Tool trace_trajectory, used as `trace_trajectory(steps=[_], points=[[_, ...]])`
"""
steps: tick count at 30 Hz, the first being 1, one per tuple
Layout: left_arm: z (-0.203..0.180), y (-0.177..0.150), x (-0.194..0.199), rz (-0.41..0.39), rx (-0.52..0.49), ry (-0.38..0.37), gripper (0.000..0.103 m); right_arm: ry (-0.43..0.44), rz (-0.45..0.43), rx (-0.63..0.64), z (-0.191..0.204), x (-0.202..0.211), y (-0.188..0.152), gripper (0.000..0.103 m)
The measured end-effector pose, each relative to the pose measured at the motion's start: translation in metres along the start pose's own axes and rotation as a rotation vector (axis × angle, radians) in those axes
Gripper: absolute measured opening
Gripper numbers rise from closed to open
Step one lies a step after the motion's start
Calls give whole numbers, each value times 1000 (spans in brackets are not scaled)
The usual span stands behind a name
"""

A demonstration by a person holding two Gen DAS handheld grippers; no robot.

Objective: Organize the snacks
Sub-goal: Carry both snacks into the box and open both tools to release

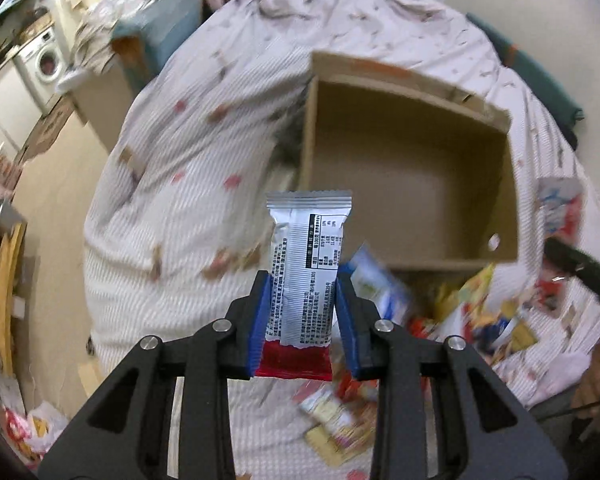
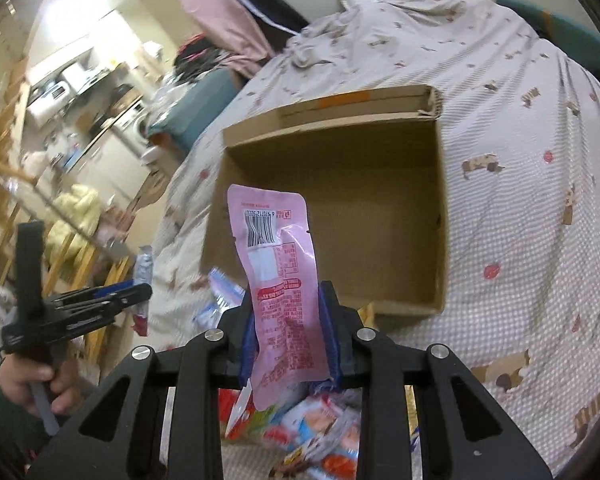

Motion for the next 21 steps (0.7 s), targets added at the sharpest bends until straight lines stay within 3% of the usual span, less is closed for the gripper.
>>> trace_trajectory(steps=[9,21], points=[[-39,65,-26,-69,-48,-21,28,-62,-5,-56,-35,-22,40,29],[-45,74,-77,-55,-50,-18,28,-93,15,-70,-58,-56,49,30]])
Point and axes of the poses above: each gripper's, at about its wrist camera, not at the fingertips, and x roughly against the way its jaws point, z to its left, y to its top, the point moved 9 cm from there along -x, roughly the way its jaws point, and after that the axes turned 7 degrees about z, right-handed, at the moved point
